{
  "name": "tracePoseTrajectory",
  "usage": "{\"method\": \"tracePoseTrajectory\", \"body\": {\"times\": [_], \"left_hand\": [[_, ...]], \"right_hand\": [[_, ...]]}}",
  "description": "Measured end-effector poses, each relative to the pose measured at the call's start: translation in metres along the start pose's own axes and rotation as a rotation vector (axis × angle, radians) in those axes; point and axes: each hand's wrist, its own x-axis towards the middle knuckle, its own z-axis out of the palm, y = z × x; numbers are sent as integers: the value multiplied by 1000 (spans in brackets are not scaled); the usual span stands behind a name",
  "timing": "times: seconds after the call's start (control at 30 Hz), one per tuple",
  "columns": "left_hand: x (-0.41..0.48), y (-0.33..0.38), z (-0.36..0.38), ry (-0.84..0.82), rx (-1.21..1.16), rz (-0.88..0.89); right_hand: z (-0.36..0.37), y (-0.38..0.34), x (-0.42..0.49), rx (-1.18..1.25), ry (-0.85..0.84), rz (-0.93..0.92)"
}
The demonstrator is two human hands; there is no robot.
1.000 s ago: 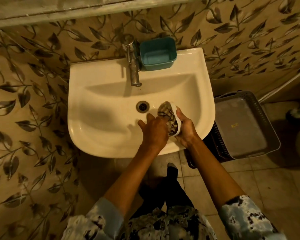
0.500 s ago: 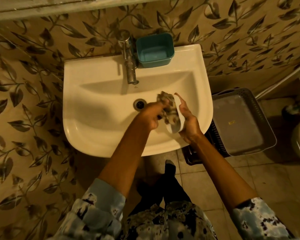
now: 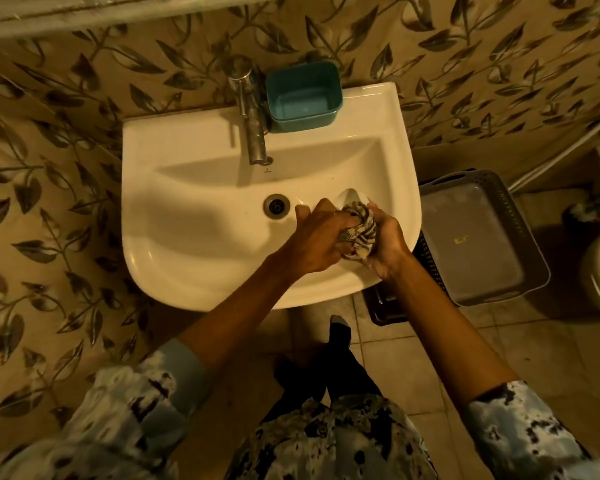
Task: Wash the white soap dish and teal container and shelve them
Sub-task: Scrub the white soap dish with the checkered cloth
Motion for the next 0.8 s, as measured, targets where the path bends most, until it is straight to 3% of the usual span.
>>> {"method": "tracePoseTrajectory", "body": {"times": [0.1, 0.2, 0.33, 0.47, 0.8], "left_hand": [[4, -7, -2, 218, 216, 158], [14, -12, 2, 365, 387, 152], [18, -24, 0, 339, 569, 50], [18, -21, 3, 333, 397, -51], [7, 5, 5, -9, -16, -302]], "right_hand": [[2, -7, 3, 7, 18, 68], [2, -10, 1, -18, 51, 65], [2, -3, 2, -168, 67, -3], [9, -17, 9, -281, -4, -153], [17, -13, 30, -384, 70, -233]]}}
